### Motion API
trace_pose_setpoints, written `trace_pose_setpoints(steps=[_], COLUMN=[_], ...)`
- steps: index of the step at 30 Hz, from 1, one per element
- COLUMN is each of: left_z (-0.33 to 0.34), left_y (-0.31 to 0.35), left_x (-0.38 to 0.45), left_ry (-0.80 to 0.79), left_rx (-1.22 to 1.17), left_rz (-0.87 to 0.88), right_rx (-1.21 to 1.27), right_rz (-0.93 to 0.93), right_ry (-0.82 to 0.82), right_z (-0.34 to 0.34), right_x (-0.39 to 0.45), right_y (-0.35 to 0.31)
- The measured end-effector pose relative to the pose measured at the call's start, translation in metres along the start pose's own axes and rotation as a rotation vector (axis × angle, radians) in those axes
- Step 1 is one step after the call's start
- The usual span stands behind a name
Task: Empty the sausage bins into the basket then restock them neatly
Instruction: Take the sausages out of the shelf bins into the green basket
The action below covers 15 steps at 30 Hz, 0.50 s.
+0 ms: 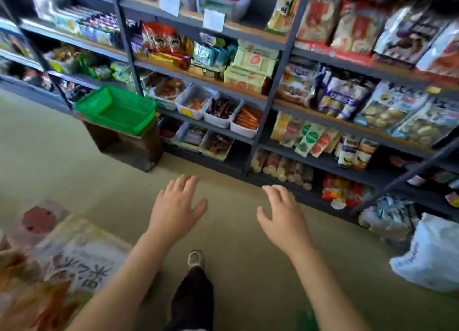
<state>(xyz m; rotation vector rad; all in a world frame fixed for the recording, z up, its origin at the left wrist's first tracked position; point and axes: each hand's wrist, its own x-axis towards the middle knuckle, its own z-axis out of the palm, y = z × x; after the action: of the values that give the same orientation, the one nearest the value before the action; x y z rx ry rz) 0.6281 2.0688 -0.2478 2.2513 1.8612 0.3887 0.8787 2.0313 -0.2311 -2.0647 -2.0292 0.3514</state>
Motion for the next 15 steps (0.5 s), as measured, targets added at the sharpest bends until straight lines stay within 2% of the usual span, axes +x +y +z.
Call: trace_pose_setpoints(steps=[6,8,14,15], left_z=[-0.022,-0.036,-0.066,-0.07], left_y=[-0.053,-0.061,-0.102,-0.103], left_x=[0.2,0.254,0.417,0.424], left_ry=[0.047,0.076,0.079,0.086], left_rx=[-0.023,-0.025,0.021,0.022], left_rz=[-0.028,-0.01,0.03,0.041], right_rx=[-0.06,-0.063,-0.038,-0.047], right_rz=[-0.076,-0.14,-0.173,-0.184], right_ry=[0.014,0.051,0.078,0.087], right_z=[-0.018,-0.03,-0.038,-0.038], right_x=[0.207,0.262,0.443,0.453], right_y=[-0.042,-0.059,-0.097,-0.099])
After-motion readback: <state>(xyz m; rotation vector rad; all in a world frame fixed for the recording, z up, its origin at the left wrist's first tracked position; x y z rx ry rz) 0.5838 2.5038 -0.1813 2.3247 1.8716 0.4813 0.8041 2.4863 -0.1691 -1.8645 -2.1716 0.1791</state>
